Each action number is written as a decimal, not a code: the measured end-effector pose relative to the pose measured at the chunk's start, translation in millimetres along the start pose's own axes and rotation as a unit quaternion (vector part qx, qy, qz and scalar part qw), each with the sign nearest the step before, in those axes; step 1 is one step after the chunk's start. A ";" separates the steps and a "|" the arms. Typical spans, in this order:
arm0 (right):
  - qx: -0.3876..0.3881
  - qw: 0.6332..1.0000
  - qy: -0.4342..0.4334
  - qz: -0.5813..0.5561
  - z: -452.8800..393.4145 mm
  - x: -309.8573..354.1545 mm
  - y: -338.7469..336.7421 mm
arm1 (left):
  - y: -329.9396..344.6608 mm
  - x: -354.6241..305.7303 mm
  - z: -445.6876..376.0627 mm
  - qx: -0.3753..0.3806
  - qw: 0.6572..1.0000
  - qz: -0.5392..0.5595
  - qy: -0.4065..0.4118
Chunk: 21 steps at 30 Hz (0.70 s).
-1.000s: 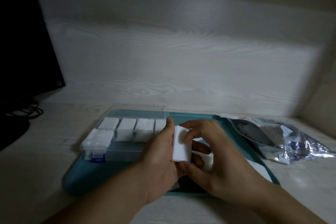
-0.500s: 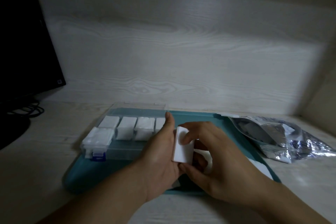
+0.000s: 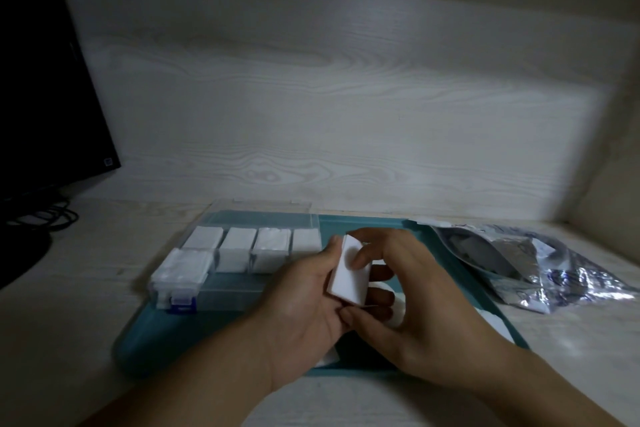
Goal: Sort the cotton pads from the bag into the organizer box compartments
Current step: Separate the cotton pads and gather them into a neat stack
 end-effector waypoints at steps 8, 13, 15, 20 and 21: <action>-0.002 1.000 -0.001 0.022 0.6 -0.6 3.2 | 0.0 3.5 0.1 -0.018 1.000 0.010 0.000; 0.011 0.999 -0.008 0.035 -0.8 0.3 5.6 | -0.1 2.8 1.8 -0.011 1.000 -0.011 0.010; 0.015 1.000 -0.004 -0.003 -1.5 3.1 4.7 | -3.5 2.3 0.4 -0.032 0.999 -0.033 0.026; -0.088 0.967 0.179 -0.155 -2.5 -32.0 -12.0 | -14.5 -7.7 -0.5 -0.108 0.990 -0.071 0.051; -0.088 0.964 0.222 -0.115 -1.0 -46.2 -15.3 | -15.4 -9.2 -0.5 -0.112 0.990 -0.067 0.051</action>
Point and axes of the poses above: each hand's wrist, its own z-axis away from the middle knuckle, its own y-axis out of the palm, x = y × z, the point moved 4 cm from there along -z, towards the middle knuckle, and after that the axes turned 2 degrees about z, right-handed, at the moved point
